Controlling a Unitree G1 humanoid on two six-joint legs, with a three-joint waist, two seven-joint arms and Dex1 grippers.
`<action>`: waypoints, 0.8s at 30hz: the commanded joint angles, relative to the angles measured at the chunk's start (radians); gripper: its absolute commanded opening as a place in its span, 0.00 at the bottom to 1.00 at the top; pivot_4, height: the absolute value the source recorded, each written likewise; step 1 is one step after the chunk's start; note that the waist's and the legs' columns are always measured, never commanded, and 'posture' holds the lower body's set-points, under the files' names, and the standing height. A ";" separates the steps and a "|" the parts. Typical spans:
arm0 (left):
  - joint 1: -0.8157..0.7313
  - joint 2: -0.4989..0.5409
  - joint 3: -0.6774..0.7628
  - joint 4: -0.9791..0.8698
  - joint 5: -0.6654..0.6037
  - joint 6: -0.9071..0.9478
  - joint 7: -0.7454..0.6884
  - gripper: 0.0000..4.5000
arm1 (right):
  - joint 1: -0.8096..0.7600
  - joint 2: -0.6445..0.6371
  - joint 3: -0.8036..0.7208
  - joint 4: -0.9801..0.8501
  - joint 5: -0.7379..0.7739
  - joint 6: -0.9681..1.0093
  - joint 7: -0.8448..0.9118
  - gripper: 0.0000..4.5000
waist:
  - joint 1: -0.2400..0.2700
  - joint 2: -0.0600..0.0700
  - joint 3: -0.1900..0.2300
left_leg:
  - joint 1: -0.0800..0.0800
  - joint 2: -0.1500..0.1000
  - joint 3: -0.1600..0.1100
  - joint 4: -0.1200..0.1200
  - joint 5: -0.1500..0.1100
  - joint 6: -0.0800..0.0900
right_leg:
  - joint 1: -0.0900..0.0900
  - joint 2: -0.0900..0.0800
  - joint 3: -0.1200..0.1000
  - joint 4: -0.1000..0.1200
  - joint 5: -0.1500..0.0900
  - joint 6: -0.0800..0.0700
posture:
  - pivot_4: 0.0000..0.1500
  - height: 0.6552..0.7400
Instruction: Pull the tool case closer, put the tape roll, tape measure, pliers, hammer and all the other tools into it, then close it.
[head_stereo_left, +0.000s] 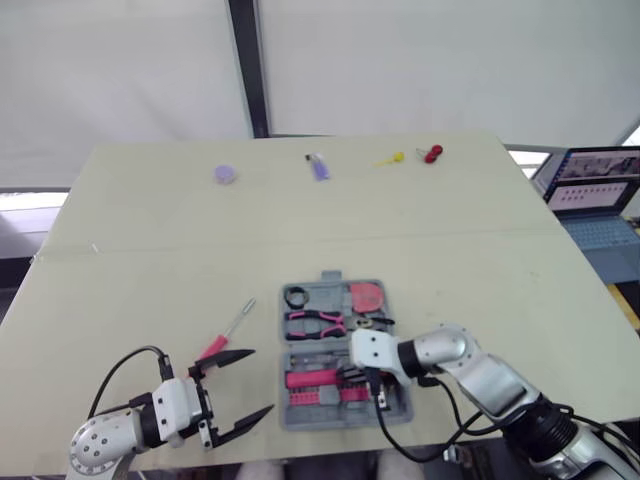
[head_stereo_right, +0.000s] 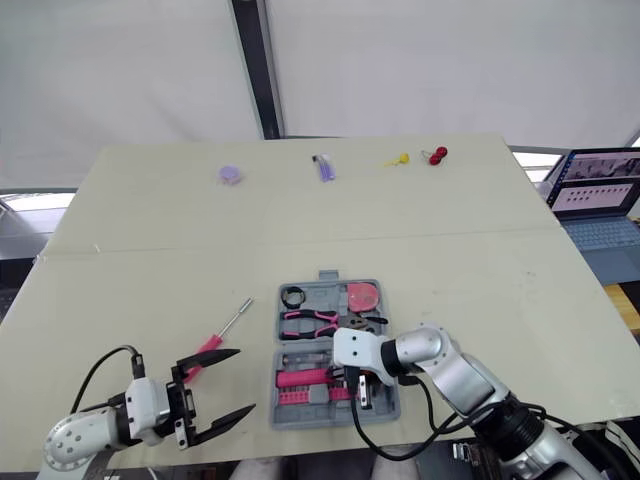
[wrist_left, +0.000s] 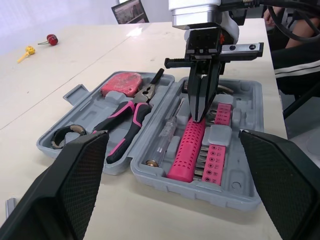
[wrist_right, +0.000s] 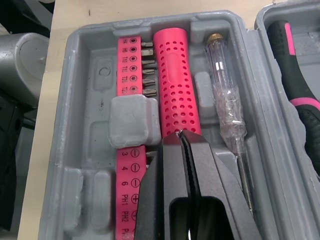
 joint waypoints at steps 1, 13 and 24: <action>-0.003 0.009 0.003 -0.007 -0.004 -0.005 0.004 1.00 | 0.046 -0.028 0.070 0.149 -0.098 0.051 -0.005 0.01 | 0.000 0.000 -0.001 | 0.000 0.000 0.000 0.000 0.000 0.000 | 0.000 0.000 0.000 0.000 0.000 0.000 | 1.00 1.00; -0.174 0.079 0.036 -0.067 -0.048 0.322 0.111 1.00 | 0.004 -0.044 -0.363 -0.104 0.375 0.229 0.064 0.19 | 0.014 0.011 0.023 | -0.005 0.000 0.000 0.004 -0.001 0.001 | -0.002 0.000 0.001 0.000 0.000 0.000 | 1.00 1.00; -0.291 0.183 0.326 0.219 -0.042 0.464 0.256 1.00 | 0.151 -0.189 -0.806 0.140 0.423 0.179 -0.008 0.99 | 0.013 0.007 0.032 | -0.004 0.000 0.003 0.001 -0.002 0.001 | -0.005 0.000 -0.001 0.000 0.000 0.000 | 1.00 1.00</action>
